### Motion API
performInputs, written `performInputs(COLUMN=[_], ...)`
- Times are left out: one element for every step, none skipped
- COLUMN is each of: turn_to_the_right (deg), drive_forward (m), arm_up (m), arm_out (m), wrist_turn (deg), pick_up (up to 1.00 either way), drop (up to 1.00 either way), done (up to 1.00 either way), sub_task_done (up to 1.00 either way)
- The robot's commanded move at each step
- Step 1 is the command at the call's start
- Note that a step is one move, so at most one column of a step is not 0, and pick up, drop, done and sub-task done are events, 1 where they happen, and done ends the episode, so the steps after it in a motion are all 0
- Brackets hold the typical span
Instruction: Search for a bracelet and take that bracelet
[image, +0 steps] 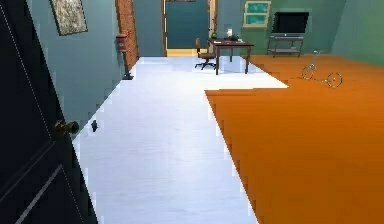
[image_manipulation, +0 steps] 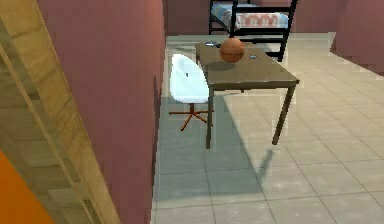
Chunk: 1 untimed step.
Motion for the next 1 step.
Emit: performInputs(turn_to_the_right=[9.0], drive_forward=[0.0], arm_up=[0.0], arm_out=[0.0], wrist_turn=[0.0], pick_up=[0.0], drop=[0.0], done=[0.0], sub_task_done=[0.0])
